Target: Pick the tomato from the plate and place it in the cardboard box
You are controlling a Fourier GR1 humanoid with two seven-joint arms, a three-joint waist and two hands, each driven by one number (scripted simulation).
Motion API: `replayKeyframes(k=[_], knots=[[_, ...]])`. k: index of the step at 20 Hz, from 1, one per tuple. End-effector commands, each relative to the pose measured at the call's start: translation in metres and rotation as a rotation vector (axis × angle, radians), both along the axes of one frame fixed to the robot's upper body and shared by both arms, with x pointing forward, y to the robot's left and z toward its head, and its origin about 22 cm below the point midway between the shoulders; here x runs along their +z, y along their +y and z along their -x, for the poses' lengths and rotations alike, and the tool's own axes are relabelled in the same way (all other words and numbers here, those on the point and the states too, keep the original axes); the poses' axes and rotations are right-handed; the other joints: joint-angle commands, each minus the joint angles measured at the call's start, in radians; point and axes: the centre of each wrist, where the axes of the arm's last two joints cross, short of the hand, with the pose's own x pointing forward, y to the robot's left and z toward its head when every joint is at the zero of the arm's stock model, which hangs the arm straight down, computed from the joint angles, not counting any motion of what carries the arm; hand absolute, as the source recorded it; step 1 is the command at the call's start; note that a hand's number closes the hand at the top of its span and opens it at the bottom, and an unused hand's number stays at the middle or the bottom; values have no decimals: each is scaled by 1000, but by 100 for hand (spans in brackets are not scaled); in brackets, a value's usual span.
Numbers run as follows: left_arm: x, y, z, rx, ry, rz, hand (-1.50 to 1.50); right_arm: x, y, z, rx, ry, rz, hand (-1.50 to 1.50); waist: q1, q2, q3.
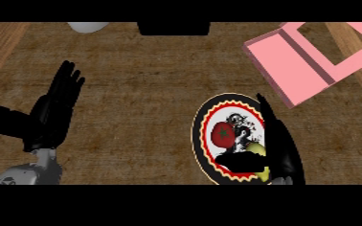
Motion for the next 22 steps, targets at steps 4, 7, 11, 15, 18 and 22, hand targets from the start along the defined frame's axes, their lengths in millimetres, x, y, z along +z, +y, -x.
replayKeyframes(k=[4, 7, 11, 15, 18, 22], knots=[[-11, 2, 0, 13, -1, -8, 0, -17, -5, -7, -23, 54, 25, -150, -1, 0, 0], [-7, 2, -13, 1, -1, -14, 0, -48, 8, -1, -27, 44, 62, -150, -2, 1, 0], [5, -3, -6, -6, -3, -5, 0, -16, 9, -22, -11, 68, 48, -150, 0, 0, 0], [-15, -3, 9, 13, 4, -8, 0, -58, 23, -2, -16, 86, 61, -150, 1, 0, 0], [13, 1, 9, 9, -4, -12, 0, -47, 23, -12, -6, 81, 32, -150, 2, 0, 0], [3, -12, -4, 5, 4, -8, 0, -60, 0, -13, 1, 106, 44, -150, -1, 0, 0]])
